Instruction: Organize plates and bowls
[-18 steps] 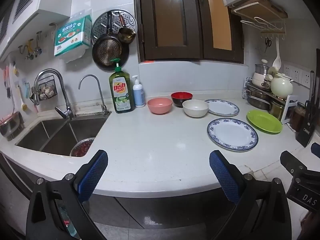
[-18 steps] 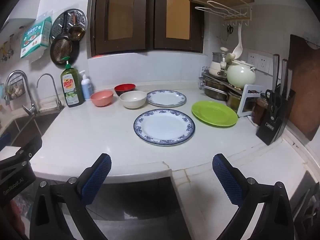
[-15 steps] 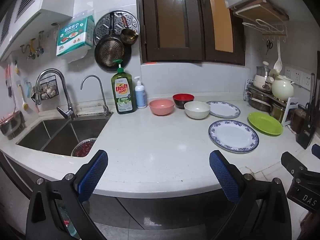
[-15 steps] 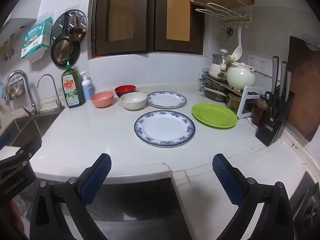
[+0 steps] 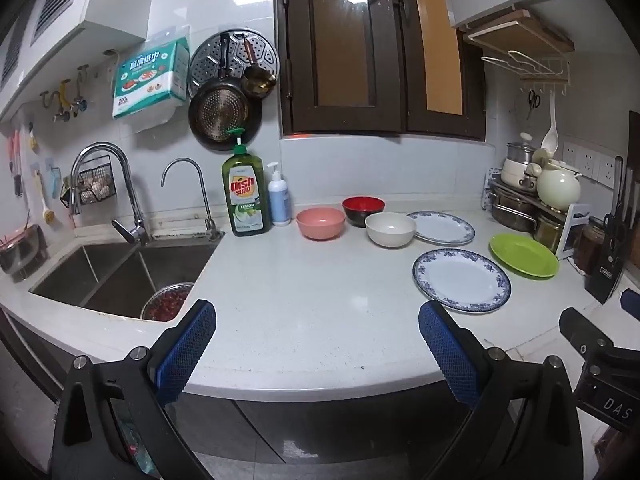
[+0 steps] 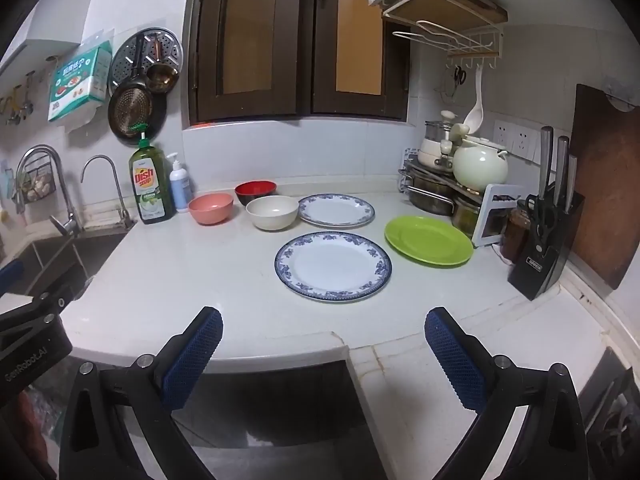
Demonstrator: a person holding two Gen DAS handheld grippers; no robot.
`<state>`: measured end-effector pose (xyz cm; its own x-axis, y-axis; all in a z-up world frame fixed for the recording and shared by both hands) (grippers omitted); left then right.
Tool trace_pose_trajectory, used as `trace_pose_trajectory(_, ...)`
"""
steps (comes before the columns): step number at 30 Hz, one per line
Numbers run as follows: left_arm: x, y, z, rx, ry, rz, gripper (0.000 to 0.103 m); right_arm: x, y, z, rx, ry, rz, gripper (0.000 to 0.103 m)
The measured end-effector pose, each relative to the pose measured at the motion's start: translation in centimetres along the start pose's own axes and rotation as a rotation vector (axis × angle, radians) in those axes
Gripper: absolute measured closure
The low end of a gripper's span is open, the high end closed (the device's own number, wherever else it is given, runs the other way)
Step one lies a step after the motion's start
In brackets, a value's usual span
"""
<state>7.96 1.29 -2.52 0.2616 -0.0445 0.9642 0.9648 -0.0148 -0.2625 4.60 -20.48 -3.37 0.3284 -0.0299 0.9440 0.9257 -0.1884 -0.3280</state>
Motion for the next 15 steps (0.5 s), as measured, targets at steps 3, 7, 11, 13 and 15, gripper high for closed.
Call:
trace_pose_trajectory(3,-0.15,0.13,-0.11,-0.013,-0.003,0.015,0.0,0.11,-0.23,0.09,-0.003,-0.005,-0.006,0.0)
trace_pose_trajectory(7,-0.16,-0.08,0.0,-0.008,0.003,0.006,0.0,0.33,-0.57,0.04,-0.003,-0.002,-0.014,0.0)
trace_pose_trajectory(11,-0.1,-0.24,-0.04,-0.018,-0.003,0.007,0.0,0.4,-0.78,0.04,0.001,0.001,-0.018,0.0)
trace_pose_trajectory(13,-0.17,-0.28,0.02,-0.014,-0.001,0.007,0.0,0.39,-0.91,0.01,0.001,0.0,-0.02,0.0)
trace_pose_trajectory(15,-0.08,-0.41,0.0,-0.014,0.001,0.003,0.0,0.42,-0.91,0.12,0.002,-0.001,-0.018,0.0)
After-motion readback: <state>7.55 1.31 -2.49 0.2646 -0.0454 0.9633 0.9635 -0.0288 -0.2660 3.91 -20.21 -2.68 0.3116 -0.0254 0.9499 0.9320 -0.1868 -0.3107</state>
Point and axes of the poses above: each gripper's, at about its wrist camera, not at the fingertips, and y roughly the way its jaws point, z to its left, x to its top, the point moved 10 cm from there along y, roughly the way its jaws point, and after that the axes turned 11 degrees about -z, right-handed, at the moved point
